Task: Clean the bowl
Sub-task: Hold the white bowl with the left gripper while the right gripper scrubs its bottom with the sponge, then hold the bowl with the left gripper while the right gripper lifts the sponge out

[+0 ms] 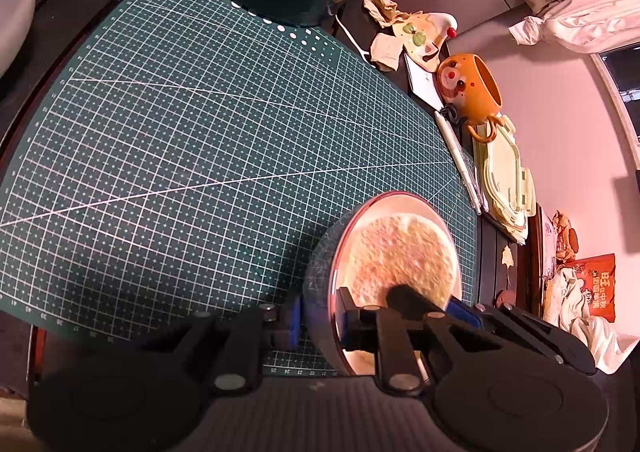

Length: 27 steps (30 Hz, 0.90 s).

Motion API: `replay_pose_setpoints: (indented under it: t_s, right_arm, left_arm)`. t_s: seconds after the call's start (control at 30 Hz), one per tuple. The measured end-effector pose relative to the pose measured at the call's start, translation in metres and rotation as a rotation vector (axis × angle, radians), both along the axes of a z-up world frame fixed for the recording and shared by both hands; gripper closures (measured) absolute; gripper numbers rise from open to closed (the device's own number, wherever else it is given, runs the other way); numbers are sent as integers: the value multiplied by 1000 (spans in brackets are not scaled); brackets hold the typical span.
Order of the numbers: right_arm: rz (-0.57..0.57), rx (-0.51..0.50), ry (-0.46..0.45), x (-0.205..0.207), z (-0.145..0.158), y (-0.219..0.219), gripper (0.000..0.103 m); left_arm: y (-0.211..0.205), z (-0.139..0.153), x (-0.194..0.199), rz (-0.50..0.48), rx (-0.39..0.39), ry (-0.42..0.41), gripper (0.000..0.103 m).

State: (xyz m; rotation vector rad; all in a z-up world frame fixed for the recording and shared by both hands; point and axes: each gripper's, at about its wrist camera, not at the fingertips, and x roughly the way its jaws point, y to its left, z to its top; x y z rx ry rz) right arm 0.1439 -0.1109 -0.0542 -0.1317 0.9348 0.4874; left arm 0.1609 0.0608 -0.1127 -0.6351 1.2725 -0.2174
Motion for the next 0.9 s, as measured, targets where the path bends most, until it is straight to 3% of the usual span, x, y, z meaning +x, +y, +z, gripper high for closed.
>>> replay_pose_setpoints:
  t_s: [0.23,0.4,0.53,0.63,0.9]
  right_arm:
    - [-10,-195,-102,-8,2,7,94]
    - [-25,-227,-190,-16,22,0,94]
    - [-38,-162,-211,-19,37,-6,94]
    - [-29,-60,-162,-16,40,-11,94]
    - [14,13,5,-2,2,0,94]
  left_arm:
    - [-2,0,1,0,0,0,84]
    - [-1,-2,4,2,-2,2,84]
    - [0,-2,1,1,-2,1,84]
    - [-1,-1,1,2,-2,2,84]
    - [-1,-1,2,-2,-1,2,84]
